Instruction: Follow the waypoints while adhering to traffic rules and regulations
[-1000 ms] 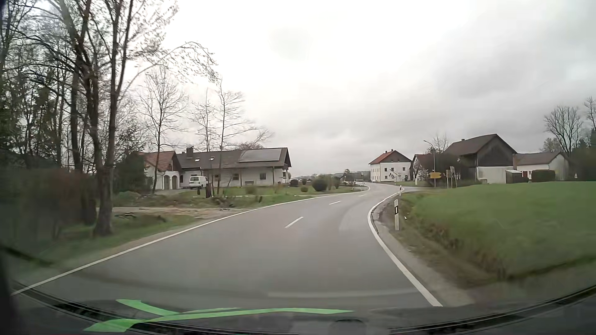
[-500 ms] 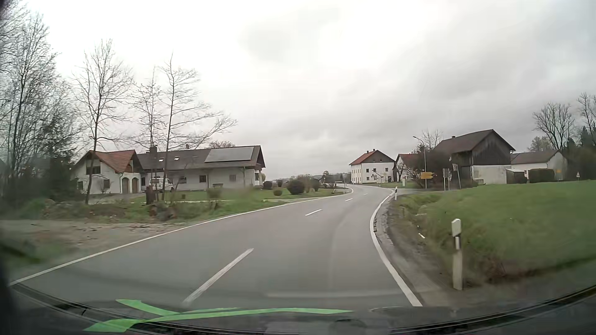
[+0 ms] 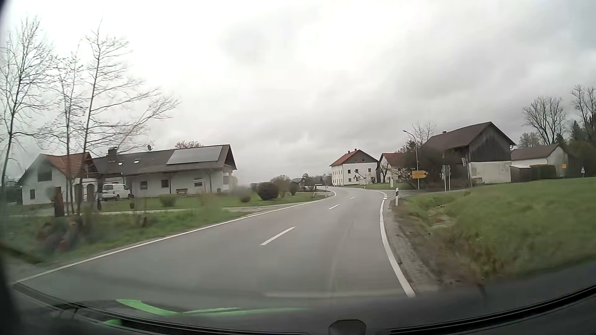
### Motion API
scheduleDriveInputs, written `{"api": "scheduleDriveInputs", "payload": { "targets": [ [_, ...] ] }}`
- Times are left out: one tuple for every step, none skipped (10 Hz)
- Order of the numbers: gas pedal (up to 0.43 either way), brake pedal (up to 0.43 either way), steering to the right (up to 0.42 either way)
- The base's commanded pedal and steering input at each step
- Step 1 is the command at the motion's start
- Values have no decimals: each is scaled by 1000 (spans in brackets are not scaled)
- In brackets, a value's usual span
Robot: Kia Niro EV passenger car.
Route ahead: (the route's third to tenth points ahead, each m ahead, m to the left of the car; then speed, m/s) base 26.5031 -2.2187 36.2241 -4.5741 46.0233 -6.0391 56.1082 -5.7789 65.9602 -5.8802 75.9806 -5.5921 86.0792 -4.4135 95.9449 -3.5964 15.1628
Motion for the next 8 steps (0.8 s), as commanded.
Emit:
{"api": "scheduleDriveInputs", "payload": {
  "targets": [
    [79, 0, 42],
    [79, 0, 42],
    [79, 0, 43],
    [79, 0, 43],
    [79, 0, 41],
    [79, 0, 40],
    [87, 0, 39],
    [87, 0, 38]
  ]
}}
